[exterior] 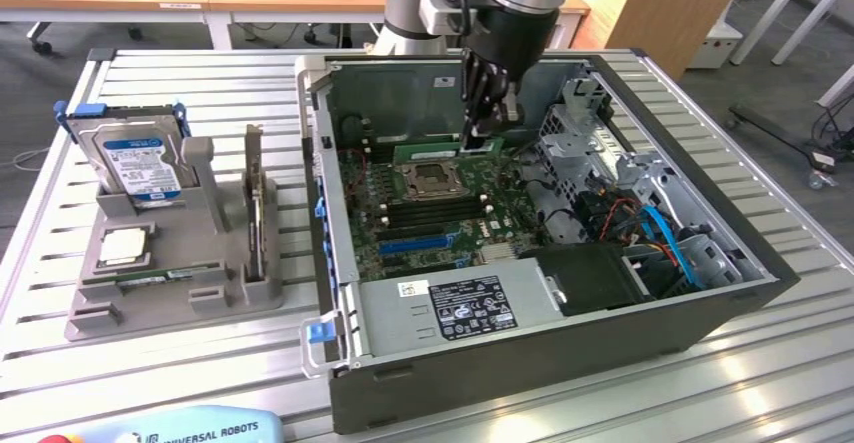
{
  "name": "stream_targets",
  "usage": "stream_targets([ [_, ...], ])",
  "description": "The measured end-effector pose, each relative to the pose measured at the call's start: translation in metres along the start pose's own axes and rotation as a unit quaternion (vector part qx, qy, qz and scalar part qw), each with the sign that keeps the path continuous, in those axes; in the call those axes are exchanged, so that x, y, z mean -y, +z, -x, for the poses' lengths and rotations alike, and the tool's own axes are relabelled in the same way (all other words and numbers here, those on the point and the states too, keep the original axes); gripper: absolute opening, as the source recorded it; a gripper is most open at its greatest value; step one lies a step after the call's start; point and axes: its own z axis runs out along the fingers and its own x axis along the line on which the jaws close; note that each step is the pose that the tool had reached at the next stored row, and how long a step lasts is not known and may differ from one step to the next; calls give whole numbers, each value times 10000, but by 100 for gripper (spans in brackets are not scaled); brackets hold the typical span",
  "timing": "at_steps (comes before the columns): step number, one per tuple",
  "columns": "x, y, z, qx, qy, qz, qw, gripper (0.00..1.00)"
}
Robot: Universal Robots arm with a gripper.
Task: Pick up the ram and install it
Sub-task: 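Insert the ram into the slot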
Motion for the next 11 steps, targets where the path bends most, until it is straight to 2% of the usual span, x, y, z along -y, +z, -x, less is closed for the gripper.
stream_targets([
  [11, 5, 116, -3, 0, 4, 0, 10000, 12],
])
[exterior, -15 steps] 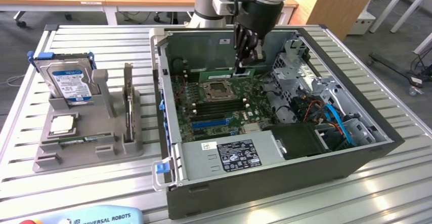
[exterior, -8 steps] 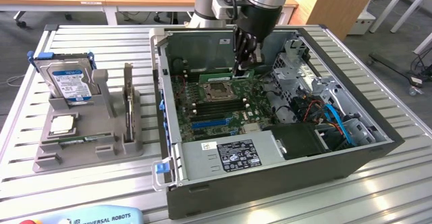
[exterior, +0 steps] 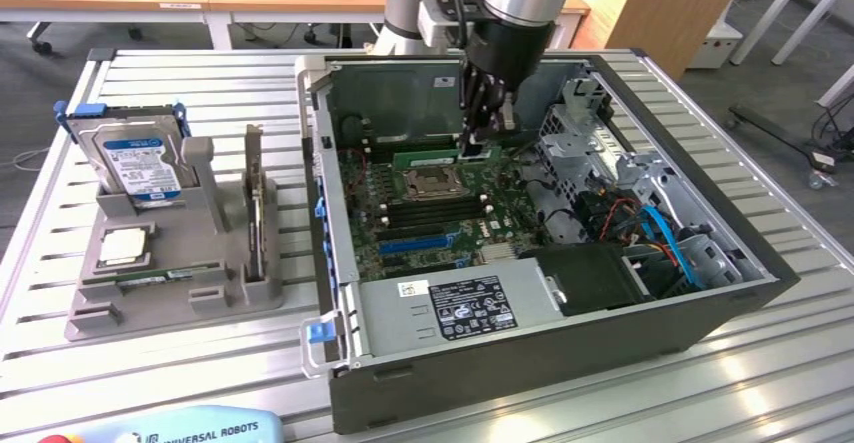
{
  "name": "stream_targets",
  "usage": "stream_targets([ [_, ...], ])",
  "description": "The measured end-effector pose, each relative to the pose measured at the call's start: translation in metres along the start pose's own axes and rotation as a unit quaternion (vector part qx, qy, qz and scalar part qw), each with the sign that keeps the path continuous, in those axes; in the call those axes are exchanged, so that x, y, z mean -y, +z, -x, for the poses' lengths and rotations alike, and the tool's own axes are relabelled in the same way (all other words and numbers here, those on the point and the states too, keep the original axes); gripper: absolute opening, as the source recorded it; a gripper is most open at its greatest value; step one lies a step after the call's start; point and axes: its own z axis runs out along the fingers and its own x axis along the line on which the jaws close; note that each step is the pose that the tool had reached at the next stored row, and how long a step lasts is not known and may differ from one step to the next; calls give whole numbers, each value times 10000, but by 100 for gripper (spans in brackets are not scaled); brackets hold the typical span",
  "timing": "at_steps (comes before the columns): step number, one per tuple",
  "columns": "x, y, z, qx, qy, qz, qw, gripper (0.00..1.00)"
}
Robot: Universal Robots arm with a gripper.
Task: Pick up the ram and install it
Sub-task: 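Insert the ram into the slot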
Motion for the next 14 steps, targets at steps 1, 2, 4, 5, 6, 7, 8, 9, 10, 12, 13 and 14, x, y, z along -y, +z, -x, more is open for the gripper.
stream_targets([
  [1, 1, 12, 0, 1, 0, 0, 10000, 12],
  [2, 1, 23, 0, 1, 1, 0, 10000, 12],
  [4, 2, 45, -1, 1, 2, 0, 10000, 12],
  [5, 3, 56, -1, 1, 2, 0, 10000, 12],
  [6, 3, 66, -1, 0, 2, 0, 10000, 12],
  [7, 3, 76, -1, 1, 2, 0, 10000, 12],
  [8, 4, 85, -1, 1, 2, 0, 10000, 12],
  [9, 4, 95, -2, 1, 2, 0, 10000, 12],
  [10, 5, 103, -2, 0, 2, 0, 10000, 12],
  [12, 6, 121, -2, 1, 2, 0, 10000, 12],
  [13, 6, 130, -3, 0, 2, 0, 10000, 12],
  [14, 6, 137, -3, 1, 2, 0, 10000, 12],
])
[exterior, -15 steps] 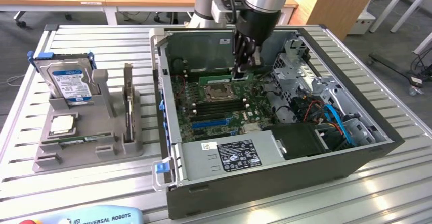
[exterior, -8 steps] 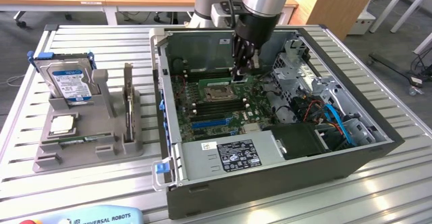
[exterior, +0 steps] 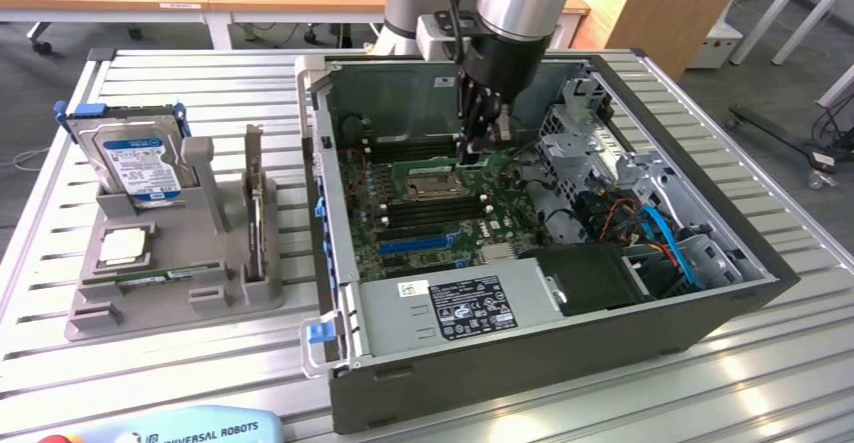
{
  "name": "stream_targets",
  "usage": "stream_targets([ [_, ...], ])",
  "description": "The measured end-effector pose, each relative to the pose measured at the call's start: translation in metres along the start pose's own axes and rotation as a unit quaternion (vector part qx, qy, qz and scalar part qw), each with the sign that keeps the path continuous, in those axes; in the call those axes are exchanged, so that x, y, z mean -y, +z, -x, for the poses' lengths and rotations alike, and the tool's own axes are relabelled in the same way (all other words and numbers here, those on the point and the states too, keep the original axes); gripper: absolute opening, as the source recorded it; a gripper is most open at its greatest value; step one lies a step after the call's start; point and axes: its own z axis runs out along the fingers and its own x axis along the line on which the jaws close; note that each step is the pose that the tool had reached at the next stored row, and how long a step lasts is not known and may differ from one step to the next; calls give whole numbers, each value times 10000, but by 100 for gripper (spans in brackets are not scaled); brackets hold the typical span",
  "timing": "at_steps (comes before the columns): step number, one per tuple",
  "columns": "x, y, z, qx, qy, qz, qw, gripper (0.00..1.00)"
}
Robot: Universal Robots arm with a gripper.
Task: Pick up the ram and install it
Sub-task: 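Insert the ram into the slot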
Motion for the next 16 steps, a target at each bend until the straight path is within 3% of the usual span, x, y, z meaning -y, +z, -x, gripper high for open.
stream_targets([
  [16, 25, 48, -1, 0, 1, 0, 10000, 12],
])
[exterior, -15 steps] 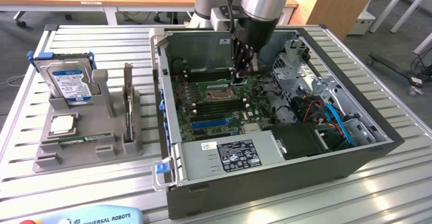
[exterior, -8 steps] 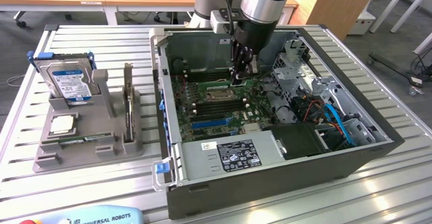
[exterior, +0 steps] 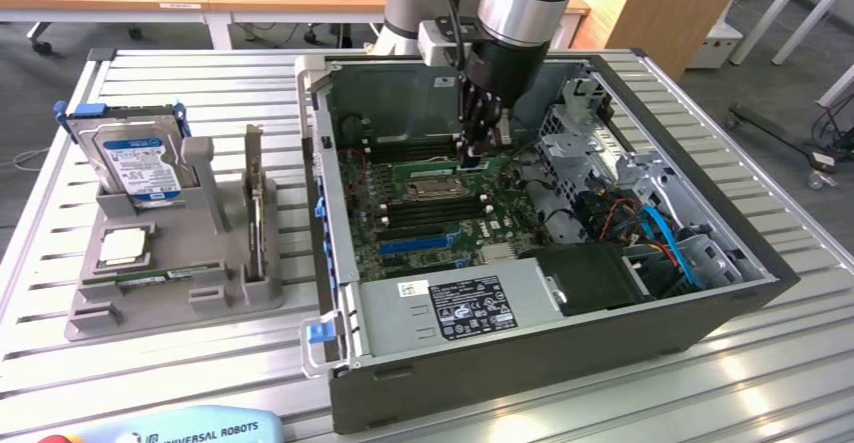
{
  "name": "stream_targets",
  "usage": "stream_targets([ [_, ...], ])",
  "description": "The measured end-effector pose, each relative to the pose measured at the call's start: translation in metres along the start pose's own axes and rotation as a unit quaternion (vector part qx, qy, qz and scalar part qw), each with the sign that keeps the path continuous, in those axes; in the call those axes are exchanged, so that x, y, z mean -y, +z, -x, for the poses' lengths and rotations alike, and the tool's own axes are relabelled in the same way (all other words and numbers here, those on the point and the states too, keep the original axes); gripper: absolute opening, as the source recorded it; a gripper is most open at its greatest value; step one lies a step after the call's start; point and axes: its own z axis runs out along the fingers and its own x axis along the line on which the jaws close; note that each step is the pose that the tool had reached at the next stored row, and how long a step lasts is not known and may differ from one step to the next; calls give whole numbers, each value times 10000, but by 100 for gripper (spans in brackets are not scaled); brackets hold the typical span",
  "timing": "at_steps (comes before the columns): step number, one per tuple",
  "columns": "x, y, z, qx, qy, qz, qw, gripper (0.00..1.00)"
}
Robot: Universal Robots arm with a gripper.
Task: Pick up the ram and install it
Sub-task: 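Insert the ram into the slot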
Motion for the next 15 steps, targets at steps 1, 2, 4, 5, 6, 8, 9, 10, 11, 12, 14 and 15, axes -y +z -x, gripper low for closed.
stream_targets([
  [1, 1, 0, 0, 0, 1, 0, 10000, 12],
  [2, 2, 0, 0, 0, 0, 0, 10000, 12],
  [4, 5, 0, -6, 1, -1, 0, 10000, 12],
  [5, 5, 0, -12, 0, -1, 0, 10000, 12],
  [6, 5, -1, -20, 0, -1, 0, 10000, 12],
  [8, 5, -1, -36, 0, 0, 0, 10000, 12],
  [9, 5, -1, -44, 0, -1, 0, 10000, 12],
  [10, 4, -1, -48, 0, 0, 0, 10000, 12],
  [11, 5, -1, -48, 0, 0, 0, 10000, 12],
  [12, 5, -1, -48, 0, 0, 0, 10000, 12],
  [14, 5, 8, -48, 0, 0, 0, 10000, 12],
  [15, 6, 15, -48, 0, 0, 0, 10000, 12],
])
